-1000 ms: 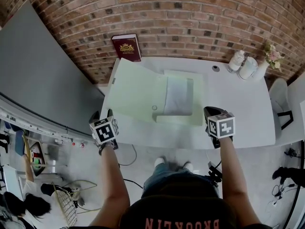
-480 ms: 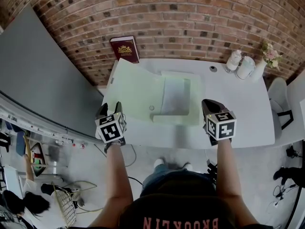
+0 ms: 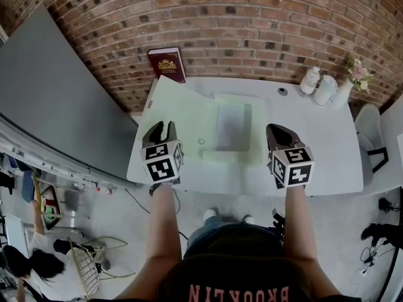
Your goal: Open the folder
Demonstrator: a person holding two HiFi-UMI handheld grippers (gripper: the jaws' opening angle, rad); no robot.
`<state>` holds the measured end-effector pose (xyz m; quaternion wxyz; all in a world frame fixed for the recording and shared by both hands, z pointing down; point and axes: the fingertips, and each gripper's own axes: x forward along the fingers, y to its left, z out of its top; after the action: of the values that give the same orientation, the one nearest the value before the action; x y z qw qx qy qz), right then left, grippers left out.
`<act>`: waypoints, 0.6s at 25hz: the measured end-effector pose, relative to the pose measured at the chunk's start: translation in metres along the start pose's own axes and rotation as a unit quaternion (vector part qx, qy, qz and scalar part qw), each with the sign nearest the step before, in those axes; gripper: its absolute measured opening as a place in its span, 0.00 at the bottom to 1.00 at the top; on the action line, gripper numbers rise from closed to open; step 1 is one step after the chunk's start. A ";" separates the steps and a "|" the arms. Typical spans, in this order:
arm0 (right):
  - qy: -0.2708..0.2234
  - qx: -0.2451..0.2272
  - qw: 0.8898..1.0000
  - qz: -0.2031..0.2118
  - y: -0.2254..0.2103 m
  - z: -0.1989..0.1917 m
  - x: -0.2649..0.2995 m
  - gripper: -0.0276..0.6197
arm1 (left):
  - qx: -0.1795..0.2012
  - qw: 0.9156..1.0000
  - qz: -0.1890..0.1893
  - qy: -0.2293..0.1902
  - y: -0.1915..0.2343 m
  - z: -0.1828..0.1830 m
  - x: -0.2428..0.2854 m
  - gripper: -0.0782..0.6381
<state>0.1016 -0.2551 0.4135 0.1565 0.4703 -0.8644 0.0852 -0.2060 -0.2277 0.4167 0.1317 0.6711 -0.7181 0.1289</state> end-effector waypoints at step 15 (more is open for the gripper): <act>-0.078 -0.032 0.996 -0.018 0.003 0.053 -0.015 0.04 | 0.054 0.991 -0.070 -0.105 -0.055 0.060 -0.009 0.11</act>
<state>0.0964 -0.2571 0.3587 0.1057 0.4857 -0.8675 0.0175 -0.1520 -0.2448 0.3584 0.0279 0.7358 -0.6710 0.0874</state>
